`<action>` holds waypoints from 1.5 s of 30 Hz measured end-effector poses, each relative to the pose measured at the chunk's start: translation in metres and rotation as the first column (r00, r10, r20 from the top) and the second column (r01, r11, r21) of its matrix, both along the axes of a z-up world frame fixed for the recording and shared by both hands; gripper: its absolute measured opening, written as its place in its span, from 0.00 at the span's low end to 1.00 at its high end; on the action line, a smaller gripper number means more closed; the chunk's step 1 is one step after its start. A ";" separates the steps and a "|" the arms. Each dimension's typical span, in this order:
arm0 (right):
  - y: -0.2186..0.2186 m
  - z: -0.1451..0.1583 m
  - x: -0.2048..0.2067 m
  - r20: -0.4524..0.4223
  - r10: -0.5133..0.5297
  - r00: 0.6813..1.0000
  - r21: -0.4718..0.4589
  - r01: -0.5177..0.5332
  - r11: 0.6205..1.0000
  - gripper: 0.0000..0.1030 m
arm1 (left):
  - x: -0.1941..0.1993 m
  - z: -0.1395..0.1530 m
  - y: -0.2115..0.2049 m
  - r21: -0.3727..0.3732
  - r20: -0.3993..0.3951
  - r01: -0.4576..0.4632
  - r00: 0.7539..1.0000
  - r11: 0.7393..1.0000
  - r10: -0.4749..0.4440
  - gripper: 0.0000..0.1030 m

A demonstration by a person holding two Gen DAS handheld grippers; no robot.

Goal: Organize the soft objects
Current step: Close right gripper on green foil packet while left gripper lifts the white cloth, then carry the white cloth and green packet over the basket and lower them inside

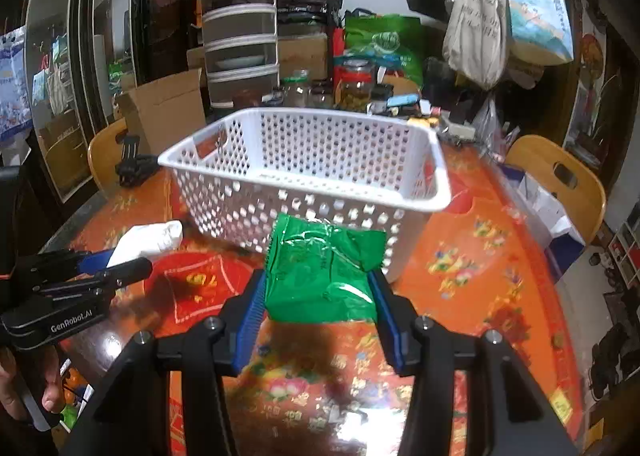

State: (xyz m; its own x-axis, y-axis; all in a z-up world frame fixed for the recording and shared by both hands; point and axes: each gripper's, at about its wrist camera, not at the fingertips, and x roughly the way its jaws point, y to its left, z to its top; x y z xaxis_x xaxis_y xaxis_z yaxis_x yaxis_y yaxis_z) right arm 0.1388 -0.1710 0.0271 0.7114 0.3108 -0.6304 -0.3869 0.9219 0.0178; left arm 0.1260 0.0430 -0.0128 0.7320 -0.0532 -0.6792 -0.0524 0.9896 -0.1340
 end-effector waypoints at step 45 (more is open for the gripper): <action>0.018 0.040 0.157 -0.086 -0.093 0.992 -0.072 0.087 0.994 0.49 | 0.212 0.056 -0.004 0.112 -0.156 0.015 0.988 0.994 0.003 0.29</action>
